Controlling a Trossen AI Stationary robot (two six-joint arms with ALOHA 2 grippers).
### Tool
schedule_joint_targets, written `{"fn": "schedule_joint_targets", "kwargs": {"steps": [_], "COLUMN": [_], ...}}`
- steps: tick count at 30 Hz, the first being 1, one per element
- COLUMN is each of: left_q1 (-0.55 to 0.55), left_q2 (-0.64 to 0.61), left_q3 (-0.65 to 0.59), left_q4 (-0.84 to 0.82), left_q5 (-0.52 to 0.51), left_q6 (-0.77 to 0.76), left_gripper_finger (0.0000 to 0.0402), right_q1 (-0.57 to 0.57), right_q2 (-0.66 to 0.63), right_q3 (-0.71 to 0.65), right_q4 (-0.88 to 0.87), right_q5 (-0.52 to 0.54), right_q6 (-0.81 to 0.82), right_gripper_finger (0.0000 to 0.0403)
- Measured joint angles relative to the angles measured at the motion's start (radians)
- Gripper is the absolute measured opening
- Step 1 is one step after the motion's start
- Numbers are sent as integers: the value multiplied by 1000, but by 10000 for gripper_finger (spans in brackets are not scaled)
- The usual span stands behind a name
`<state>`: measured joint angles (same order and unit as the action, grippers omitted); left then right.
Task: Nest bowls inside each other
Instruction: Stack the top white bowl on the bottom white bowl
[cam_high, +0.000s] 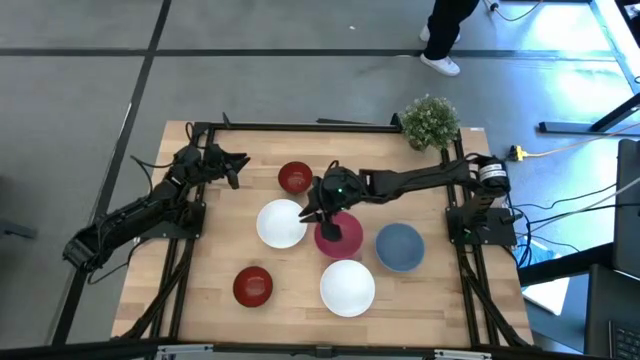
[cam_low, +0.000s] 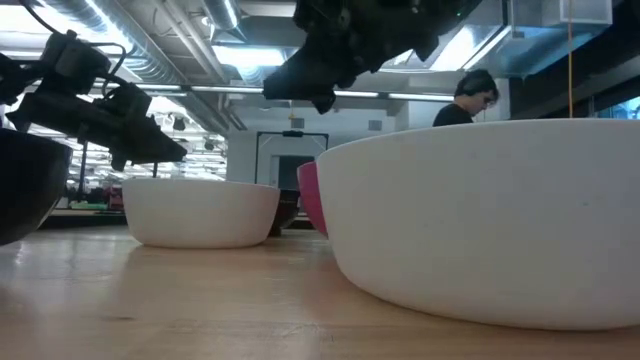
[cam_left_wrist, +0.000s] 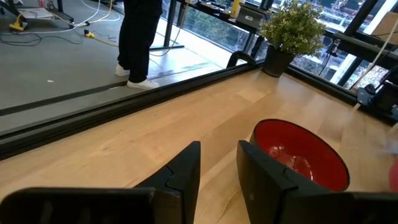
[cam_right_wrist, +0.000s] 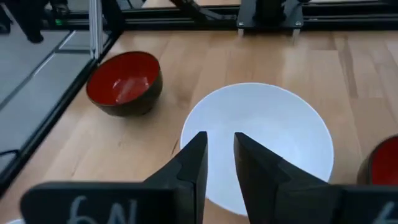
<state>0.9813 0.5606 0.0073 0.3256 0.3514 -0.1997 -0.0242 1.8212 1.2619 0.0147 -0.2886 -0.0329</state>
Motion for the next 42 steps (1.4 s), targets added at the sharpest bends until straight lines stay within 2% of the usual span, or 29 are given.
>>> {"fn": "schedule_joint_targets", "kwargs": {"steps": [11,17,21,25,29,32,35,42], "left_q1": [0,0,0,0,0,0,0,0], "left_q2": [0,0,0,0,0,0,0,0], "left_q3": [0,0,0,0,0,0,0,0], "left_q4": [0,0,0,0,0,0,0,0], "left_q5": [0,0,0,0,0,0,0,0], "left_q6": [0,0,0,0,0,0,0,0], "left_gripper_finger": [99,99,99,99,99,99,99,99], "right_q1": [0,-10,-30,-42,-43,-43,-43,-32], "right_q2": [5,5,5,5,5,5,8,32], "right_q3": [11,11,11,11,11,11,10,9], "right_q4": [139,130,109,83,72,63,61,66], "right_q5": [36,133,140,143,206,208,208,209], "right_q6": [36,79,106,85,54,54,55,81], "right_gripper_finger": [81,84,116,174,232,259,270,263]}}
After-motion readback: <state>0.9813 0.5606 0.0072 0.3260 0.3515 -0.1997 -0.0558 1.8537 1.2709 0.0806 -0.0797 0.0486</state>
